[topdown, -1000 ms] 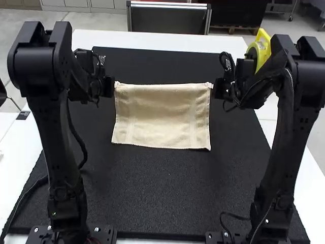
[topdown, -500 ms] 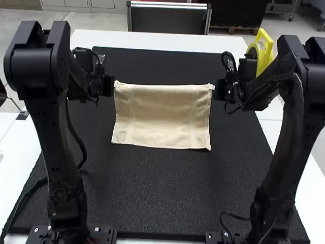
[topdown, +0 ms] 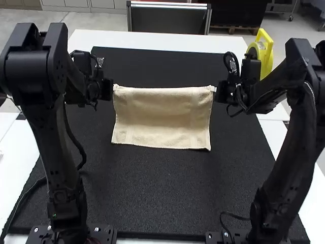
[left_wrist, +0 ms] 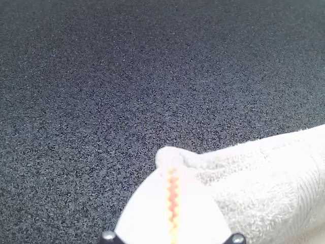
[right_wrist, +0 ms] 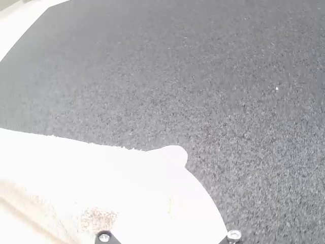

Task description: Fold the towel.

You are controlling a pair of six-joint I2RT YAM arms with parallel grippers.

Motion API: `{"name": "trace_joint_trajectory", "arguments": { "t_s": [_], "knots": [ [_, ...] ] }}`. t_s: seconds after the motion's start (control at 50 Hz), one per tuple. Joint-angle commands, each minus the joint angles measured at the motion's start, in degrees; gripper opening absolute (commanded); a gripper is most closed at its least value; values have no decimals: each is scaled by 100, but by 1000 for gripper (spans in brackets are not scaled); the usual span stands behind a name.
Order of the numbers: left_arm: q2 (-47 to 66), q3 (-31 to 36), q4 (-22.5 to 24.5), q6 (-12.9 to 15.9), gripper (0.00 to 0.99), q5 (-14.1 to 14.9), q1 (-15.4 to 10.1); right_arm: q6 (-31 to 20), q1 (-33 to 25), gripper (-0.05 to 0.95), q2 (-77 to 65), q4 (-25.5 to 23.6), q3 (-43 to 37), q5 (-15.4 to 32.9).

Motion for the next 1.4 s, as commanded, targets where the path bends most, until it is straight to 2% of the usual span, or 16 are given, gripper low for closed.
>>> {"name": "trace_joint_trajectory", "arguments": {
  "t_s": [0.0,0.14,0.88,1.38],
  "knots": [
    [-199,-109,27,107,23,-2,88,-16,-42,-23,-277,20,-145,-18],
    [-260,-223,36,195,23,-2,88,-16,-42,-21,-427,11,-330,-18],
    [-919,-794,-17,230,23,-2,88,-16,-95,-23,-1174,-323,-804,-123],
    [-1306,-1330,-26,362,23,-2,88,-7,-95,-23,-1604,-499,-1173,-158]
  ]
}}
